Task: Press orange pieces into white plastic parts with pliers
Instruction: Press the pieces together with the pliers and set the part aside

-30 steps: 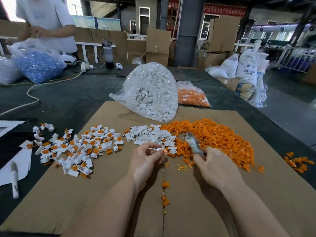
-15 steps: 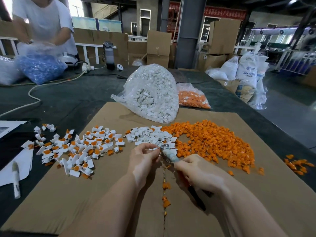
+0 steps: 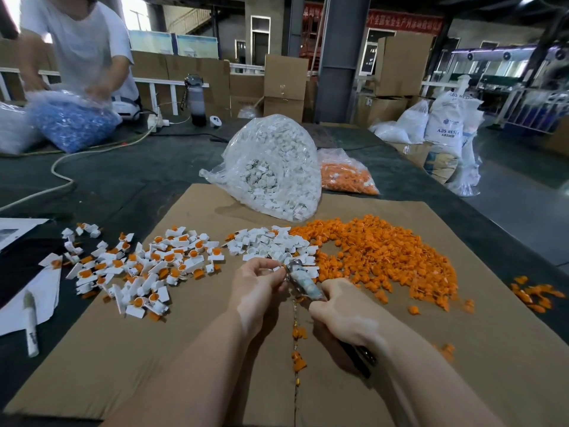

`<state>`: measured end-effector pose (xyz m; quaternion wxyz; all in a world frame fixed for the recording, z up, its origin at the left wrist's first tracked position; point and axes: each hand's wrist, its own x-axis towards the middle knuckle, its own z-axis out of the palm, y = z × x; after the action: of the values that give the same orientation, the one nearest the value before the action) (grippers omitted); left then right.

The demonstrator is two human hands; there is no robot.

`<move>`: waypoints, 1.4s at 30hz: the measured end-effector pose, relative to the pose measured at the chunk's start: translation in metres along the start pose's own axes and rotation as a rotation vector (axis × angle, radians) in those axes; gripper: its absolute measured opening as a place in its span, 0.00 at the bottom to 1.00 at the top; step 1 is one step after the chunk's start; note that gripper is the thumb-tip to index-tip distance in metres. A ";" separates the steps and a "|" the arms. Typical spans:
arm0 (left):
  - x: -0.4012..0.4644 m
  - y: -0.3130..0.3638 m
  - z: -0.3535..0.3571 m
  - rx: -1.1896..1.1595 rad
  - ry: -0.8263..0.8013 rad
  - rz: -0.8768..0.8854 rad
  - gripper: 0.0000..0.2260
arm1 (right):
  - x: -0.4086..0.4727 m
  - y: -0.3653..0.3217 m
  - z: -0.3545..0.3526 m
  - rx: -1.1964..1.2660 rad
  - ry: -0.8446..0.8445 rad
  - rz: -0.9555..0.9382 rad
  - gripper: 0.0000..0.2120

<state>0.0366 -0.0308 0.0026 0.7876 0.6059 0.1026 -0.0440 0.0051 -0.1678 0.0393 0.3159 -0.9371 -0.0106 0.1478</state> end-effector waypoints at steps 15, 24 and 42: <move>-0.002 -0.011 -0.004 0.280 -0.004 0.234 0.08 | 0.003 0.046 -0.003 -0.178 0.566 0.097 0.17; -0.001 -0.015 -0.005 0.448 -0.031 0.320 0.12 | 0.008 0.072 -0.006 -0.688 0.692 0.205 0.32; -0.004 -0.018 -0.004 0.613 -0.171 0.372 0.16 | 0.019 0.030 0.049 0.029 0.735 -0.454 0.05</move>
<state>0.0283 -0.0323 -0.0147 0.5699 0.8162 -0.0932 0.0208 0.0075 -0.1609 -0.0207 0.3362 -0.8969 -0.1011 -0.2689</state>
